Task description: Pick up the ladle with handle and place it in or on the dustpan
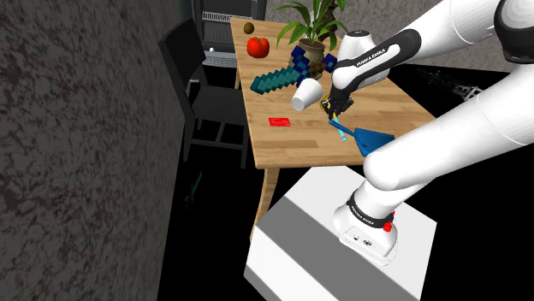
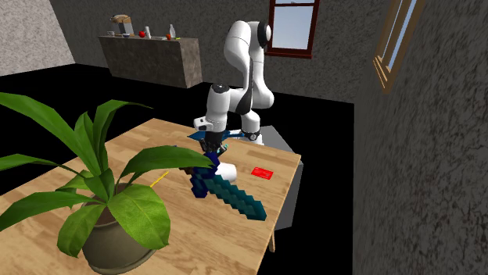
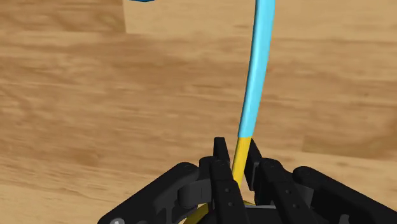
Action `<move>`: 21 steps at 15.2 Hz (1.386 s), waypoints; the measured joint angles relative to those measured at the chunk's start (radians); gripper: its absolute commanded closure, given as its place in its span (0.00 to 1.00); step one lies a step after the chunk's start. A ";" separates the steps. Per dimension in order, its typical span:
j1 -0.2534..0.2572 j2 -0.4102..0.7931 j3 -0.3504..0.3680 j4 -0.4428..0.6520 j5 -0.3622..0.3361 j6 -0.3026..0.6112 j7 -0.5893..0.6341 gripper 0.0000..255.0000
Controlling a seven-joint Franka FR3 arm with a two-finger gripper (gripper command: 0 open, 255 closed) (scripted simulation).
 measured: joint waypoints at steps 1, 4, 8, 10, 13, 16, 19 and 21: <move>0.000 0.000 0.000 0.000 0.000 0.000 0.000 1.00; 0.000 0.000 0.000 0.000 0.000 0.000 0.000 1.00; 0.001 -0.014 0.001 0.006 0.004 -0.021 -0.005 1.00; 0.003 -0.031 0.003 0.017 0.011 -0.048 -0.012 1.00; 0.007 -0.064 0.008 0.033 0.021 -0.098 -0.022 1.00; 0.011 -0.092 0.012 0.057 0.031 -0.149 -0.033 1.00; 0.012 -0.126 0.018 0.075 0.040 -0.200 -0.043 1.00; 0.016 -0.136 0.021 0.094 0.046 -0.229 -0.048 1.00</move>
